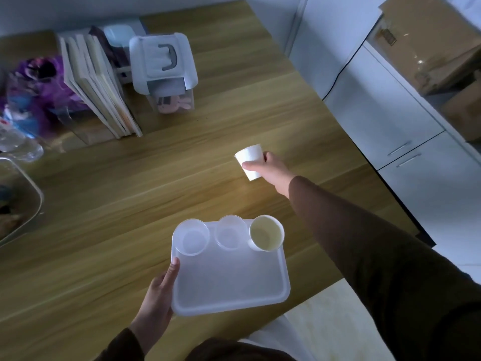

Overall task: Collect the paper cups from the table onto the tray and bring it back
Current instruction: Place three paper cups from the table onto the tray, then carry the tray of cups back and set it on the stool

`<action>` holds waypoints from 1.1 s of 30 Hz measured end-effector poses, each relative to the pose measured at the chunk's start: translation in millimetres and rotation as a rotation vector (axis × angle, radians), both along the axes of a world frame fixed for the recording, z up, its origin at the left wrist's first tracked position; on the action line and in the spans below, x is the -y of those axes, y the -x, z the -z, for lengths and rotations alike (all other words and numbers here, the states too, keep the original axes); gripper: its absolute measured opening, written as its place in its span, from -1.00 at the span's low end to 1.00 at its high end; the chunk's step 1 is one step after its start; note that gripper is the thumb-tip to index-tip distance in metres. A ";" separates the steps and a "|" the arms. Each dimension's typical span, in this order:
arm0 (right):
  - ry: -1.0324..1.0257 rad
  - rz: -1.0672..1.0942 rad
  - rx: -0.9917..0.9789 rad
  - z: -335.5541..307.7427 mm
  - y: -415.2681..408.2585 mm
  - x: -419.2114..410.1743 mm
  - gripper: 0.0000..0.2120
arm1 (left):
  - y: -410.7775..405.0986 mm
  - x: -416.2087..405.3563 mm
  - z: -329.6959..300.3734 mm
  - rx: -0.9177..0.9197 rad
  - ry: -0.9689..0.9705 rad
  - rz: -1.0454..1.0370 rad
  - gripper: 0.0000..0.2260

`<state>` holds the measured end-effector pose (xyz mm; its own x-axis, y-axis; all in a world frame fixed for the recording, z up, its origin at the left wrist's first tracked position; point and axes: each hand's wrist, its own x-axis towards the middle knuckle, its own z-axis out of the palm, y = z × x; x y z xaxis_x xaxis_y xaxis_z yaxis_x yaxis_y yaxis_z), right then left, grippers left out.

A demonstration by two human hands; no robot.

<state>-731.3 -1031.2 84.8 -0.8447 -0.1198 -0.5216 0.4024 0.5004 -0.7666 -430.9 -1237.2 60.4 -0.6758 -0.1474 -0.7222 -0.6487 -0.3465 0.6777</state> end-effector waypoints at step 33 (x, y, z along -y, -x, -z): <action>0.090 0.319 -0.016 -19.6 -255.6 -125.3 -0.68 | -2.7 -21.5 -17.7 -0.087 0.010 0.175 -0.52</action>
